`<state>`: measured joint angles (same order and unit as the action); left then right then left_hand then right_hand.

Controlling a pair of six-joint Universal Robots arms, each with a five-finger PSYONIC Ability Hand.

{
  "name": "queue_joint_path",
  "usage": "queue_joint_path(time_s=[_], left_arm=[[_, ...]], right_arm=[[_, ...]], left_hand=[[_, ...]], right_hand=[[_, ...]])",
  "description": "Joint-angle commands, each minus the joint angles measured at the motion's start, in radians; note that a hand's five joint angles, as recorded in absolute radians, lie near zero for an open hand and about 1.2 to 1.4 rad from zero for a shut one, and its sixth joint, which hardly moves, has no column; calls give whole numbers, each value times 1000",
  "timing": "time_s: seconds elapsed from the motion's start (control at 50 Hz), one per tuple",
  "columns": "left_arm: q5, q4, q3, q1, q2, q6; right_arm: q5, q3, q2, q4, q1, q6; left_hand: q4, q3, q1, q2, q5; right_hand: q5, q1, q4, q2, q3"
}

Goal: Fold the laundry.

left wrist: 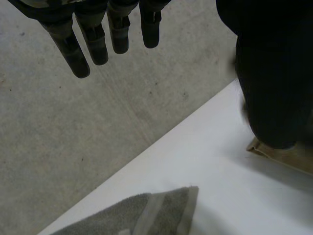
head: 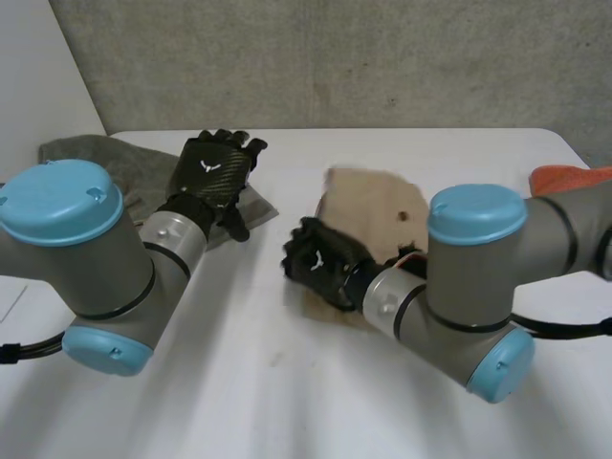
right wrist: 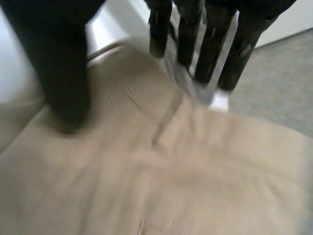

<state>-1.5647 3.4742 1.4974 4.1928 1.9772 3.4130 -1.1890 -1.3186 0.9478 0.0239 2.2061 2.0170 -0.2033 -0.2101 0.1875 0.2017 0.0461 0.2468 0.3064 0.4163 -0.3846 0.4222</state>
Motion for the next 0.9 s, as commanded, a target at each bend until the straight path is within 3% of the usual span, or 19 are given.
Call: queue_joint_path(time_s=[0.02, 0.12, 0.2, 0.24, 0.36, 0.44, 0.58, 0.72, 0.9], left_arm=[[-5, -3, -120, -19, 84, 2], [0, -7, -238, -65, 166, 2], [3, -17, -347, -126, 238, 0], [11, -41, -413, -166, 293, -3], [74, -159, -583, -241, 443, -18], [69, -265, -693, -250, 546, -41], [29, -388, -766, -237, 640, -40], [25, -468, -766, -220, 657, -31], [46, -488, -760, -204, 552, -29]], right_arm=[[-44, 16, 8, -29, -19, 268], [-50, -2, 150, -27, -155, 793], [-58, -10, 198, -28, -227, 1056], [-72, -11, 197, -36, -262, 1097], [-156, 31, 106, -93, -286, 1001], [-211, 87, 23, -130, -287, 916], [-224, 147, -99, -148, -287, 855], [-244, 145, -141, -182, -289, 746], [-285, 99, -51, -145, -293, 689]], left_hand=[[29, 36, -13, -27, -46], [29, 36, -13, -27, -46], [29, 36, -13, -27, -46], [25, 32, -9, -23, -42], [4, 11, 11, -3, -22], [-25, -18, 41, 26, 7], [-57, -50, 73, 59, 40], [-54, -47, 70, 56, 37], [-31, -24, 47, 32, 13]], right_hand=[[-247, -132, -242, 210, -248], [-247, -132, -242, 210, -248], [-247, -132, -242, 210, -248], [-247, -132, -242, 210, -248], [-247, -132, -242, 210, -248], [-247, -132, -242, 210, -248], [-247, -132, -242, 210, -248], [-247, -132, -242, 210, -248], [-247, -132, -242, 210, -248]])
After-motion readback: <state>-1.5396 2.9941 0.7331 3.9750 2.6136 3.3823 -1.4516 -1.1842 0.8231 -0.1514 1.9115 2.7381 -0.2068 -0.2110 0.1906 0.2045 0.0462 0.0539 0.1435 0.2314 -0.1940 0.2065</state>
